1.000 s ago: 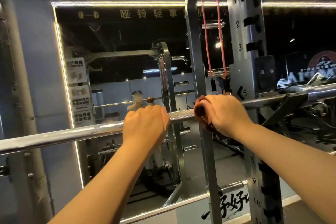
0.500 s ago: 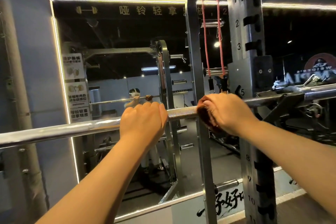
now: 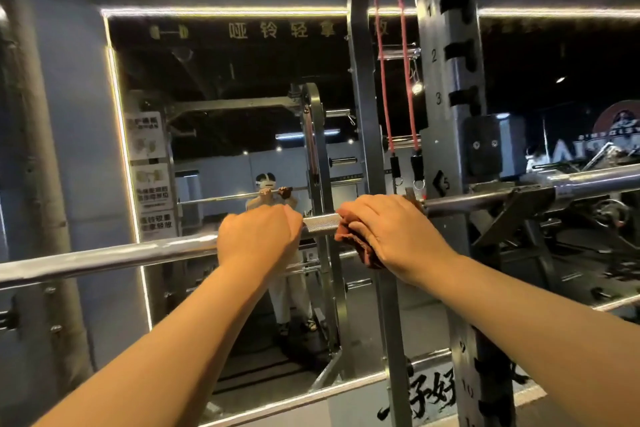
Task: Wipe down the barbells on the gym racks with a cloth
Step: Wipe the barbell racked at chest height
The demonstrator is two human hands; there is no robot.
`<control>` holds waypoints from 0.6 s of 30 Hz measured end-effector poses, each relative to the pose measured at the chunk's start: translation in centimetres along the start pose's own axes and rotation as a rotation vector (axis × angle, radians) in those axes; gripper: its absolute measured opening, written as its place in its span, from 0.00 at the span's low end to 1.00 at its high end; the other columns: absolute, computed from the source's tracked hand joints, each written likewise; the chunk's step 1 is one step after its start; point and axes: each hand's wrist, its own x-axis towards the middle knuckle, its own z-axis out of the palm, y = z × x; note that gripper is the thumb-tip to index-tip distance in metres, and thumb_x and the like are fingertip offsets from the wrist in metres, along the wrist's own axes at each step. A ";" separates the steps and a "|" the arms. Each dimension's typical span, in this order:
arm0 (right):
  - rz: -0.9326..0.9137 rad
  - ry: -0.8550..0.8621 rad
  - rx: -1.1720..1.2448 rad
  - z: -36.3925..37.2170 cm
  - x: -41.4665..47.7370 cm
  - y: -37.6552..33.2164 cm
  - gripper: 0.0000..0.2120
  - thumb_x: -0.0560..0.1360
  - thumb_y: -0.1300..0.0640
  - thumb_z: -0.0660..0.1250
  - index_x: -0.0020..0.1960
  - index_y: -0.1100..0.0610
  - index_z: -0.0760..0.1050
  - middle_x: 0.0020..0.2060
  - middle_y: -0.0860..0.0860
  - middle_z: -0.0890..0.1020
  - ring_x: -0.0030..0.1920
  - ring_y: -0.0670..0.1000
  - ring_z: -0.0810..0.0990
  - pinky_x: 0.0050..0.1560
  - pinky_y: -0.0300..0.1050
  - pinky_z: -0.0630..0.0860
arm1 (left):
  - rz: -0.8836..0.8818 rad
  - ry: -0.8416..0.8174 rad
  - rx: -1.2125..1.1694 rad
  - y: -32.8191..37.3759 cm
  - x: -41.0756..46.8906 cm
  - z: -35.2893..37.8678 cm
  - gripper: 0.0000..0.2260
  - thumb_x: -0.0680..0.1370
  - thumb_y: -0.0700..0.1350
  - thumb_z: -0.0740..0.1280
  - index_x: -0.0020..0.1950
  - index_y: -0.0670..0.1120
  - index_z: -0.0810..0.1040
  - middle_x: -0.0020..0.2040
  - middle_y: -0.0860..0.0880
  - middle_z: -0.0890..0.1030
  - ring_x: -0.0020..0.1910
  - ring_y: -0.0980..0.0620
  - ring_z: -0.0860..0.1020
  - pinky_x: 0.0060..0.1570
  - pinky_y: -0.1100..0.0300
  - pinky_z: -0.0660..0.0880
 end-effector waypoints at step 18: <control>0.235 0.160 0.009 0.2 -3.5 6.0 0.19 0.86 0.43 0.47 0.63 0.47 0.73 0.57 0.44 0.78 0.62 0.47 0.73 0.73 0.49 0.64 | 0.291 -0.001 0.031 10.8 4.7 -1.5 0.13 0.86 0.48 0.49 0.62 0.46 0.70 0.36 0.51 0.67 0.35 0.47 0.72 0.37 0.54 0.74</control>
